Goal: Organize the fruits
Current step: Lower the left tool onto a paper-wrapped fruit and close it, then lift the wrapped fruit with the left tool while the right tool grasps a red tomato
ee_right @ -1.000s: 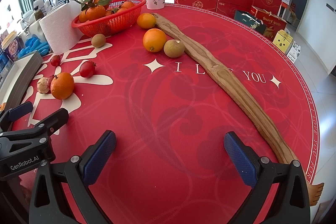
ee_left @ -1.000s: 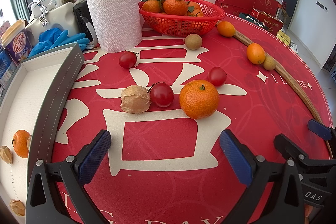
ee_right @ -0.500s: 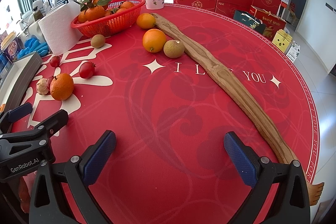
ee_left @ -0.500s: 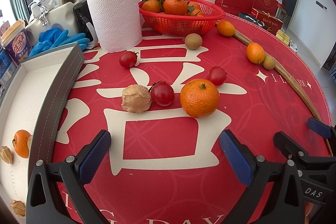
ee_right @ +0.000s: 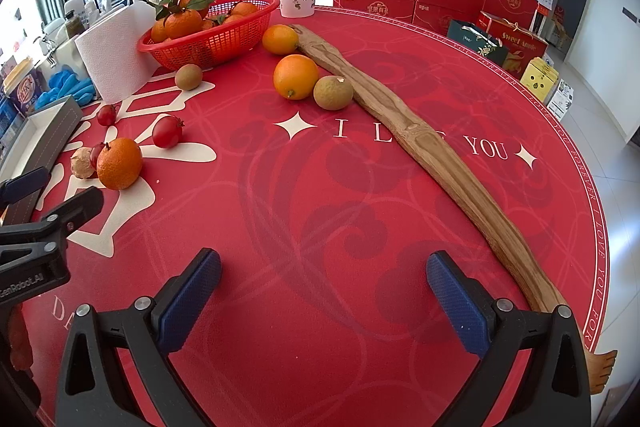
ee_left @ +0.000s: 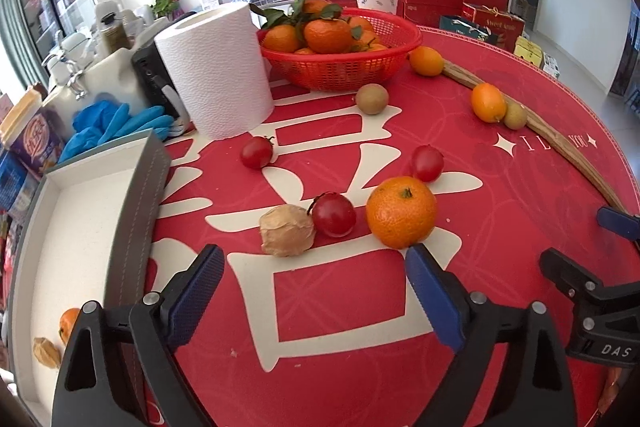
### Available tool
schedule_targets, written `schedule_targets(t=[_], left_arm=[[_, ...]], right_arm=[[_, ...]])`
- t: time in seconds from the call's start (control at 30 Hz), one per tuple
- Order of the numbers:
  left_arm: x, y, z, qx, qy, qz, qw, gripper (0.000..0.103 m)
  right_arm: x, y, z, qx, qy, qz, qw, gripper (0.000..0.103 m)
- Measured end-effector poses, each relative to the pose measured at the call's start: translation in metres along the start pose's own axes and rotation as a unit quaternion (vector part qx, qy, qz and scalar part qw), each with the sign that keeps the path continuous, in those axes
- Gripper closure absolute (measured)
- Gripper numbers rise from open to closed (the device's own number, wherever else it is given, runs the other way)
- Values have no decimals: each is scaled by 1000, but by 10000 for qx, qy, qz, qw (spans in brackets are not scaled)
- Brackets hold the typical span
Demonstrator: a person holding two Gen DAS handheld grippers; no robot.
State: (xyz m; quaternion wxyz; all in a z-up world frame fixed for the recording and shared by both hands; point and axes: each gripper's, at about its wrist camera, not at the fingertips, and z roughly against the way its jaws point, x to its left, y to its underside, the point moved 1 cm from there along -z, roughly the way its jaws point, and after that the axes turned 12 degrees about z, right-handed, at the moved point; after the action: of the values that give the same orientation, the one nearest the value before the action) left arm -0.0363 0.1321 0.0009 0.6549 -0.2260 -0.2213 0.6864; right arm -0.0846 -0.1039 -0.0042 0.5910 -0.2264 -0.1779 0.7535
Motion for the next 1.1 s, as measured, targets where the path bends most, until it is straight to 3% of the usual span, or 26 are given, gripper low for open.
schedule_targets(t=[0.2, 0.23, 0.3, 0.33, 0.37, 0.5, 0.6, 0.73, 0.77, 0.93, 1.0, 1.03, 1.1], left_arm=[[6, -11, -8, 92, 462, 292, 9985, 37], [5, -11, -7, 47, 483, 244, 9985, 51], [5, -11, -5, 38, 503, 220, 9985, 59], [6, -9, -3, 25, 477, 240, 9986, 70], [7, -7, 0, 2, 441, 221, 9988, 90], [15, 1, 6, -25, 415, 368, 9985, 89], [21, 0, 7, -46, 383, 466, 9982, 82], [22, -8, 5, -137, 269, 477, 9984, 40], [22, -10, 5, -180, 262, 494, 9983, 38], [14, -18, -12, -2, 255, 436, 9987, 39], [14, -21, -13, -65, 338, 520, 9981, 52], [13, -21, -12, -92, 340, 482, 9982, 77], [13, -19, -11, -92, 369, 481, 9981, 78]], right_arm=[[0, -1, 0, -1, -6, 4, 10000, 0], [0, -1, -1, 0, -6, 3, 10000, 0], [0, -1, 0, -2, -5, 5, 10000, 0], [0, -1, -1, -2, -5, 5, 10000, 0], [1, -1, 0, -3, -5, 4, 10000, 0], [1, -1, 0, -3, -1, 3, 10000, 0], [1, -1, -1, -3, 5, -5, 10000, 0], [1, -1, -1, -5, 5, -2, 10000, 0], [1, -1, -1, -4, 6, -2, 10000, 0], [2, -1, -1, -5, 6, -3, 10000, 0], [2, -1, -1, -6, 5, -2, 10000, 0], [2, -1, -1, -8, 5, -2, 10000, 0], [2, -1, -1, -9, 5, -3, 10000, 0]])
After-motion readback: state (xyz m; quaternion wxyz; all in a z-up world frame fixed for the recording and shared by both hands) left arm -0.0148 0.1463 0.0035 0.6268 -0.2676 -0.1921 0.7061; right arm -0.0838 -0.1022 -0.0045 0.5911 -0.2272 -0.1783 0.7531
